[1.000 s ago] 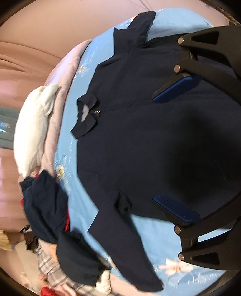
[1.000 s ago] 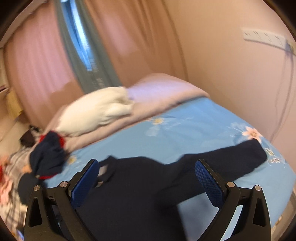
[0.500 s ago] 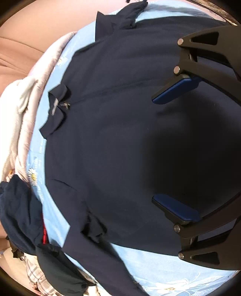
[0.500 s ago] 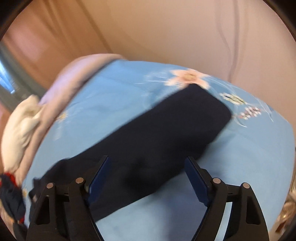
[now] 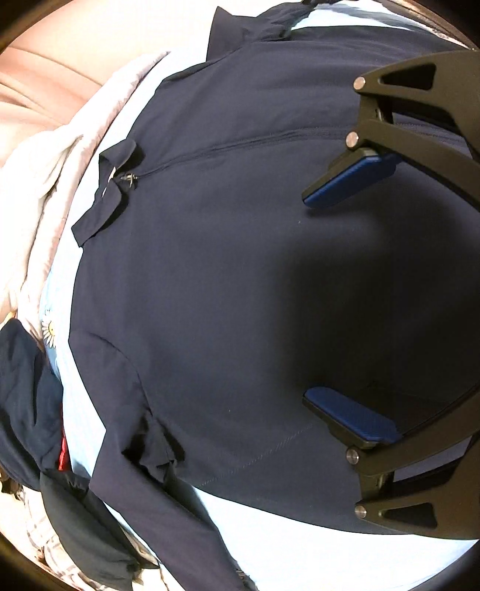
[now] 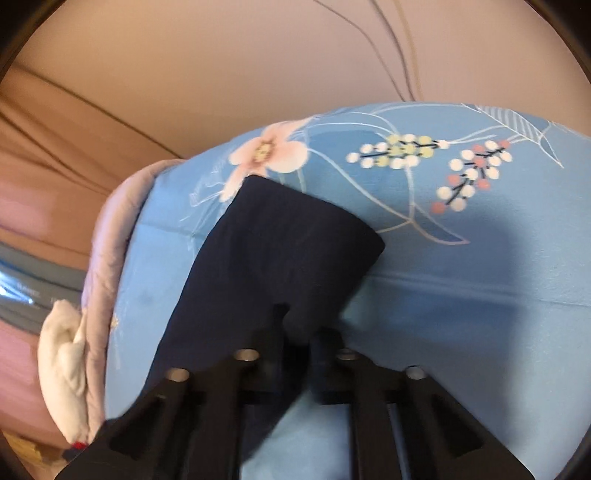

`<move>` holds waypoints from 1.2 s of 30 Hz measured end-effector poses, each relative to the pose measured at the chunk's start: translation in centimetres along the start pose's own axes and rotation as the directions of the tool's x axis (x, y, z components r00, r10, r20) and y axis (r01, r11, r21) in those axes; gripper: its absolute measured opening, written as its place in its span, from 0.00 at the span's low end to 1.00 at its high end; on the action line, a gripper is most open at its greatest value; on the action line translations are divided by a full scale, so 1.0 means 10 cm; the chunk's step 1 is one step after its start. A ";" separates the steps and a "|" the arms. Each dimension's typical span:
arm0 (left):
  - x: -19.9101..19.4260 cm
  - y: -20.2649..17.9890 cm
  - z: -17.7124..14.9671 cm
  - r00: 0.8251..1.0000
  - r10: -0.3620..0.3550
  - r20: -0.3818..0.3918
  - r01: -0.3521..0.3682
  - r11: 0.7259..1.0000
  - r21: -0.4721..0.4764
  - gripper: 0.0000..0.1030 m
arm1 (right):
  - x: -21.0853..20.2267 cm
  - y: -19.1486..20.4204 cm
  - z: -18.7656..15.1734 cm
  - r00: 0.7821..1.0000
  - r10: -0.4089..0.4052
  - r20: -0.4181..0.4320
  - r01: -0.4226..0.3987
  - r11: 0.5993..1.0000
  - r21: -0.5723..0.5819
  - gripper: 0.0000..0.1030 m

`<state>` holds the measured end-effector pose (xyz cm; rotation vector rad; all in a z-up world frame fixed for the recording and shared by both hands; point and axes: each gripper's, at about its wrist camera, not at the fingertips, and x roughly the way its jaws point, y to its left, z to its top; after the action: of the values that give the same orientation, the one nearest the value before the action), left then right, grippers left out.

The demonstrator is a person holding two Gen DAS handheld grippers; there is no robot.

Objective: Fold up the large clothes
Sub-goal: 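Lower the right gripper onto the sleeve cuff nearest it and close, then lift the sleeve with the right gripper and fold it across the jacket body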

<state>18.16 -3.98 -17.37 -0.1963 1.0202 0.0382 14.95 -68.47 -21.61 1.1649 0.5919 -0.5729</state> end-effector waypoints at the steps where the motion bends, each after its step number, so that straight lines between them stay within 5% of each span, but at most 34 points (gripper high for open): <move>1: 0.01 0.01 0.00 1.000 0.014 -0.001 -0.014 1.000 0.002 0.94 | -0.08 -0.05 0.01 1.000 0.011 0.027 -0.011 1.000 -0.002 0.04; 3: 0.04 0.01 0.00 0.999 0.049 0.001 -0.049 0.999 0.012 0.94 | -0.30 -0.11 0.02 0.995 0.010 0.102 -0.009 1.000 -0.007 0.02; 10: 0.00 0.05 0.03 0.999 0.039 0.004 -0.039 0.999 0.006 0.94 | -0.61 0.04 0.06 0.989 -0.016 0.144 0.032 0.994 -0.107 0.01; 17: -0.40 0.12 0.24 0.995 0.032 0.099 -0.030 0.999 -0.023 0.94 | -1.28 0.95 0.03 0.958 0.074 0.275 0.020 0.946 -0.325 0.01; 25: -0.82 0.38 0.38 0.985 0.076 0.158 -0.067 0.996 -0.057 0.94 | -2.14 2.13 -0.53 0.904 0.286 0.319 -0.048 0.807 -0.589 0.01; 36: -1.22 0.73 0.40 0.975 0.097 0.201 -0.084 0.994 -0.074 0.94 | -2.59 3.16 -1.84 0.870 0.464 0.166 -0.130 0.541 -0.831 0.01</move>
<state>14.20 4.64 -6.00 -0.2005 0.8222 0.1715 15.80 -38.98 12.15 0.2383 0.2337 -0.1470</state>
